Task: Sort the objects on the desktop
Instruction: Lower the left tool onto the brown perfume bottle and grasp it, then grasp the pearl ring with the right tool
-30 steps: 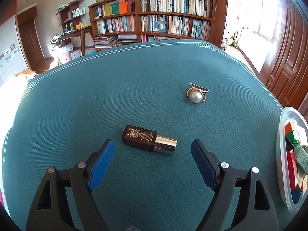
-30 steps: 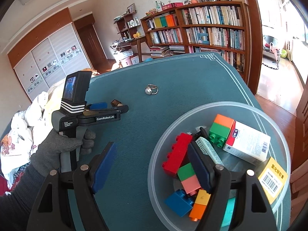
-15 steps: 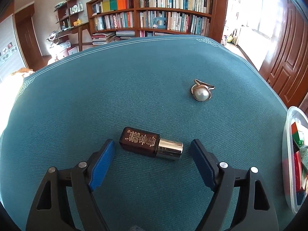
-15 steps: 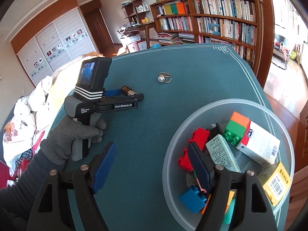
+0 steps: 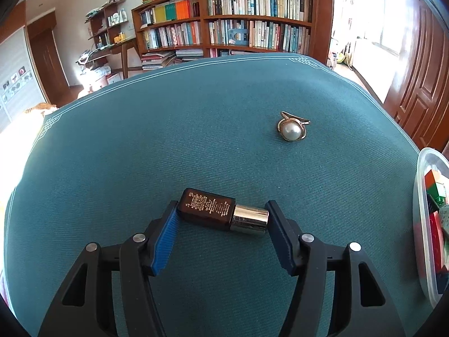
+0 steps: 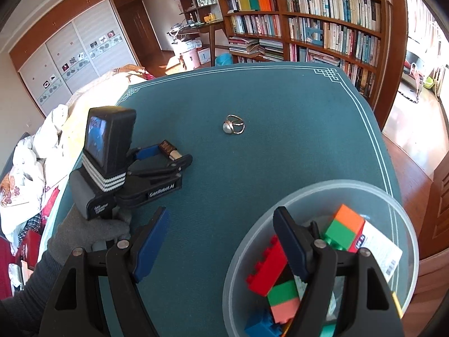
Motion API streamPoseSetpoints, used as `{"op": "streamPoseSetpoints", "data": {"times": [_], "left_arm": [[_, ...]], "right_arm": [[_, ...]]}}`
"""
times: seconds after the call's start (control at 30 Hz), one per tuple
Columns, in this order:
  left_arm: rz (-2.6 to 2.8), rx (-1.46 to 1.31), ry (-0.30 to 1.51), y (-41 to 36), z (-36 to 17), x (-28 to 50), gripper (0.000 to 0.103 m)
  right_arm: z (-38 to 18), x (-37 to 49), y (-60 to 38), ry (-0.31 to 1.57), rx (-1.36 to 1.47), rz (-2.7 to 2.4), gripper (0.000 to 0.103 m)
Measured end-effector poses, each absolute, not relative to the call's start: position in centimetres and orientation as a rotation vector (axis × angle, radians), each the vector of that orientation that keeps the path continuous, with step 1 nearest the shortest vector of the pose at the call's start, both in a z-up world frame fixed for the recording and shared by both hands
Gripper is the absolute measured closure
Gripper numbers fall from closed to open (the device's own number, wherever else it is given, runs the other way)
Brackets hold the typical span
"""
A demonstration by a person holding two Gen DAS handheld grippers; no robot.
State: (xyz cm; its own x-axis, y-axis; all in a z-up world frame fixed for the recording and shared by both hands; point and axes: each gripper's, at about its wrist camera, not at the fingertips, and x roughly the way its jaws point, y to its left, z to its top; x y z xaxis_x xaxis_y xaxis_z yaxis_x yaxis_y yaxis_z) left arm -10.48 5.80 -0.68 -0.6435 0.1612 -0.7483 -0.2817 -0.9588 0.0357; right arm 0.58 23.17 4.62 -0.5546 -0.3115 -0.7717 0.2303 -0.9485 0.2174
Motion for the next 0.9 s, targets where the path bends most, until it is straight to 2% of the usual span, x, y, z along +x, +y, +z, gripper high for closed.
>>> {"op": "streamPoseSetpoints", "data": {"times": [0.1, 0.17, 0.3, 0.9], "left_arm": [[2.640, -1.190, 0.177, 5.4, -0.7, -10.3, 0.039], [2.643, -1.191, 0.168, 5.2, -0.7, -10.3, 0.039], [2.639, -1.193, 0.158, 5.1, -0.8, -10.4, 0.039], [2.635, -1.193, 0.148, 4.8, -0.8, -10.6, 0.039]], "right_arm": [[3.7, -3.0, 23.1, -0.150, 1.314, -2.515, 0.024], [2.8, -5.4, 23.0, -0.161, 1.351, -2.503, 0.034], [1.6, -9.1, 22.4, -0.207, 1.407, -2.471, 0.041], [-0.9, -16.3, 18.3, -0.096, 1.452, -2.495, 0.043]]}}
